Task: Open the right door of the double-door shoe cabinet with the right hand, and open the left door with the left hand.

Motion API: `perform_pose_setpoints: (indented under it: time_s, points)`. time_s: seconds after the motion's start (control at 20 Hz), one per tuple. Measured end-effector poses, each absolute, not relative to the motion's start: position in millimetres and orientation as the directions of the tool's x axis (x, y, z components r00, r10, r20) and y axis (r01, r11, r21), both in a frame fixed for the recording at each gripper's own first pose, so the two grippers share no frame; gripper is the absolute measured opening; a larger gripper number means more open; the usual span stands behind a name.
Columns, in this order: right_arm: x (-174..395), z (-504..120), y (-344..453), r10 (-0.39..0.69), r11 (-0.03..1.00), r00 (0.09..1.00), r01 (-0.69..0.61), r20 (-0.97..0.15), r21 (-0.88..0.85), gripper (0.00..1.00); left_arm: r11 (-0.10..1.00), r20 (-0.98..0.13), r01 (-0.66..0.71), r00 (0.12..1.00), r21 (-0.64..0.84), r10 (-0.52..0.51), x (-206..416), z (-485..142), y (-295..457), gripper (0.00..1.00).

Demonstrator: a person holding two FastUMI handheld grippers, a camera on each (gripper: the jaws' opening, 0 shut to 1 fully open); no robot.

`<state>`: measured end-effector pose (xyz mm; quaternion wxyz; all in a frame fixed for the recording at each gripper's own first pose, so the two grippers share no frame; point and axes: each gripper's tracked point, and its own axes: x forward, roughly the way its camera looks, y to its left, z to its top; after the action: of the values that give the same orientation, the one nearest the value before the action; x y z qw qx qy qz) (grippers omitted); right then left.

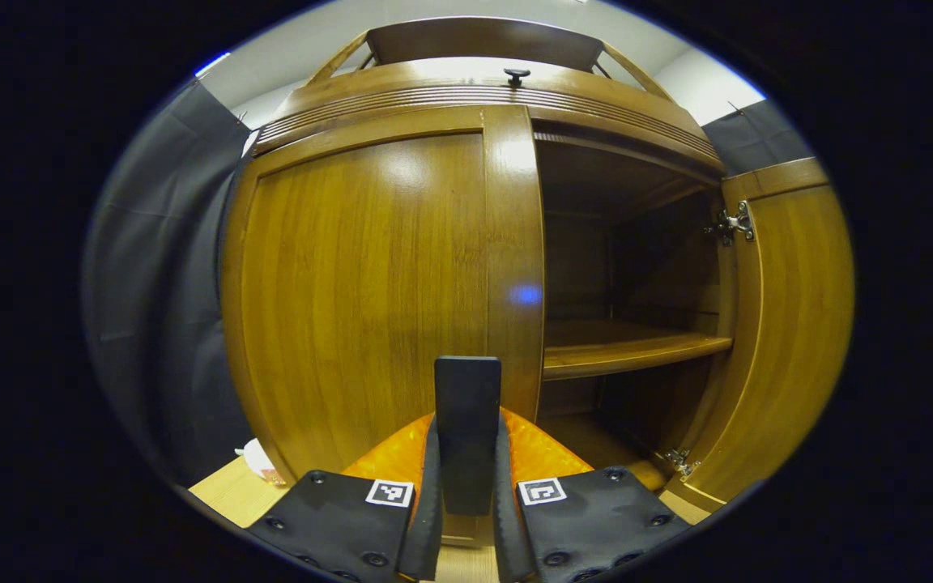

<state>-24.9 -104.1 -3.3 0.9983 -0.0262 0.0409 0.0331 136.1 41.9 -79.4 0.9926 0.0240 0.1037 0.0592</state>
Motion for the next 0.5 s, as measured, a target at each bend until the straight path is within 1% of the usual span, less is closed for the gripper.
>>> perform_pose_setpoints:
  time_s: [0.1, 0.15, 0.25, 0.35, 0.5]
  points:
    - [-23.6, -1.0, -102.0, 0.063, 0.997, 0.995, -0.067, -0.079, -0.037, 0.92, 0.991, -0.203, -0.120, 0.970, 0.065, 0.131, 119.2, -75.1, 43.5, 0.34]
    - [-23.3, -0.1, -102.9, 0.061, 0.997, 0.995, -0.064, -0.077, -0.036, 0.92, 0.990, -0.199, -0.124, 0.971, 0.068, 0.135, 113.5, -72.9, 46.2, 0.32]
    - [-20.8, 0.2, -103.8, 0.056, 0.998, 0.996, -0.059, -0.075, -0.035, 0.92, 0.989, -0.204, -0.133, 0.969, 0.057, 0.142, 91.3, -67.3, 52.8, 0.34]
    - [-21.3, -0.2, -102.7, 0.055, 0.998, 0.996, -0.058, -0.077, -0.038, 0.92, 0.990, -0.215, -0.139, 0.966, 0.037, 0.144, 72.0, -63.6, 59.8, 0.32]
    - [-21.0, -1.6, -102.9, 0.051, 0.997, 0.995, -0.055, -0.081, -0.056, 0.92, 0.987, -0.221, -0.154, 0.962, 0.045, 0.160, 45.5, -55.4, 74.2, 0.33]
